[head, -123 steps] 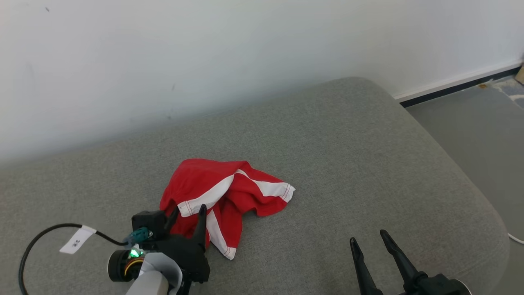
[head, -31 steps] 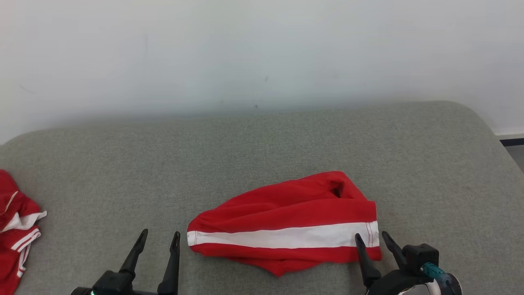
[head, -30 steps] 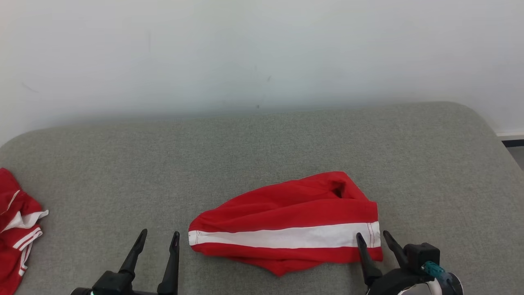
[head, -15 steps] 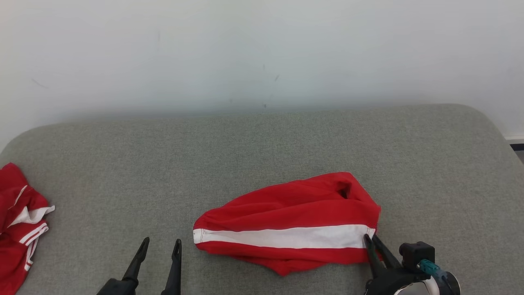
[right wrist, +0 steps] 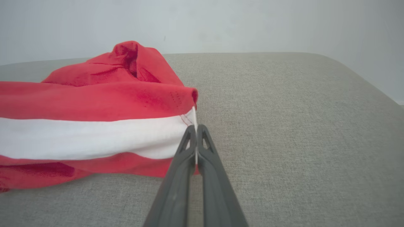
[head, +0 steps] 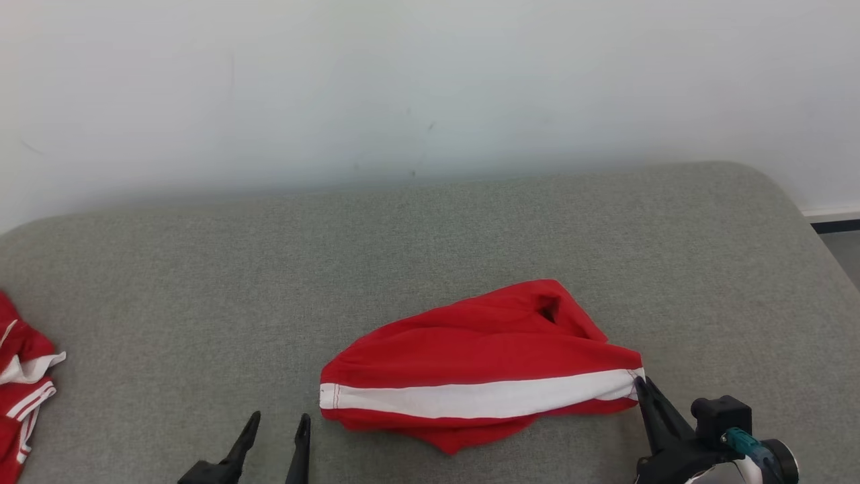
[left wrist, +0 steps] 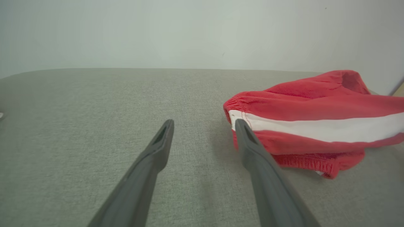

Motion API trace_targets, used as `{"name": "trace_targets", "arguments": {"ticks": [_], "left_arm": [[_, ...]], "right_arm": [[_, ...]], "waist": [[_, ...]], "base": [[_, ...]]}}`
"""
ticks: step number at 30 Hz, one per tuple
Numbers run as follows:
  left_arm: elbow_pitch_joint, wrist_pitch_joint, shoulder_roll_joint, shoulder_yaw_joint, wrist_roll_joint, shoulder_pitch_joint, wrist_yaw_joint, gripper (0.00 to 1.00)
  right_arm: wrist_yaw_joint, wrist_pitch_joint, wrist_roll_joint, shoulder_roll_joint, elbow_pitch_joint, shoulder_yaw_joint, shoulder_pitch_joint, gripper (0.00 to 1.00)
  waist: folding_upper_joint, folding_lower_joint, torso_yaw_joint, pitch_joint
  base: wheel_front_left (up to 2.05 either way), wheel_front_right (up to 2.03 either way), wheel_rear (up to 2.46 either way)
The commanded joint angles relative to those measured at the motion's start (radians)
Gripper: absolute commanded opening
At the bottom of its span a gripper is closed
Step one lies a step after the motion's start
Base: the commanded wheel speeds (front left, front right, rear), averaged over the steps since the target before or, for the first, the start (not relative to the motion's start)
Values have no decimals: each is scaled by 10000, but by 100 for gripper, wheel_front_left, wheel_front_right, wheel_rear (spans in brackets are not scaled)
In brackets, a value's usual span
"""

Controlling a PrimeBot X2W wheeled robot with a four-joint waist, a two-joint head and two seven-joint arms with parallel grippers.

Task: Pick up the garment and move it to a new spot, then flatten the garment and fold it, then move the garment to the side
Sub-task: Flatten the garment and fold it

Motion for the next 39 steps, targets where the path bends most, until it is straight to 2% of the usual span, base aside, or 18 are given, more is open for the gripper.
{"name": "trace_targets", "arguments": {"ticks": [1, 10, 16, 18, 19, 20, 21, 27, 33, 35, 36, 37, 38, 39], "left_arm": [[178, 94, 8, -110, -89, -246, -81, 100], [978, 1991, 306, -1229, -994, -1192, -144, 100], [406, 2853, 490, -1848, -1774, -1009, -150, 100], [106, 2908, 605, -1699, -1958, -874, -63, 100], [-75, 2888, 661, -1585, -1963, -825, 76, 100], [-460, 2760, 679, -1380, -1935, -714, 392, 100], [-622, 2757, 671, -1335, -2001, -615, 451, 100], [-1353, 3671, 658, -1665, -2504, -176, 262, 100], [-1390, 4450, 713, -1805, -2683, -54, 433, 100], [-1423, 4461, 663, -1802, -2776, -66, 414, 75], [-1435, 4453, 657, -1804, -2809, -85, 398, 49], [-1447, 4414, 633, -1795, -2870, -109, 382, 38], [-1443, 4387, 624, -1798, -2896, -141, 371, 22], [-1427, 4375, 624, -1806, -2917, -179, 369, 2]], "right_arm": [[-22, -10, -83, -113, -95, -2, 103, 0], [-22, -10, -290, -38, -90, -111, 255, 0], [-22, -10, -360, 67, 10, -39, 112, 0], [-22, -10, -373, 81, 19, -3, 88, 0], [-22, -10, -372, 76, 22, 8, 85, 0], [-22, -10, -369, 63, 14, 17, 77, 0], [-22, -10, -363, 48, 11, 23, 79, 0], [-22, -10, -311, 14, 30, 84, 97, 0], [-22, -10, -292, 47, 41, 192, 43, 0], [-22, -10, -281, 40, 45, 220, 37, 0], [-22, -10, -262, 11, 47, 232, 33, 0], [-22, -10, -250, -3, 55, 255, 29, 0], [-22, -10, -248, 1, 52, 272, 38, 0], [-22, -10, -246, 3, 52, 279, 46, 0]], "waist": [[-1, 0, -89, 20], [-1, 0, -322, 61], [-1, 0, -495, 60], [-1, 0, -549, 55], [-1, 0, -568, 53], [-1, 0, -600, 47], [-1, 0, -610, 43], [-1, 0, -640, 33], [-1, 0, -708, 50], [-1, 0, -725, 57], [-1, 0, -729, 61], [-1, 0, -733, 64], [-1, 0, -738, 62], [-1, 0, -741, 59]], "base": [[0, 0, 0], [0, 0, 0], [0, 0, 0], [0, 0, 0], [0, 0, 0], [0, 0, 0], [0, 0, 0], [0, 0, 0], [0, 0, 0], [0, 0, 0], [0, 0, 0], [0, 0, 0], [0, 0, 0], [0, 0, 0]]}}
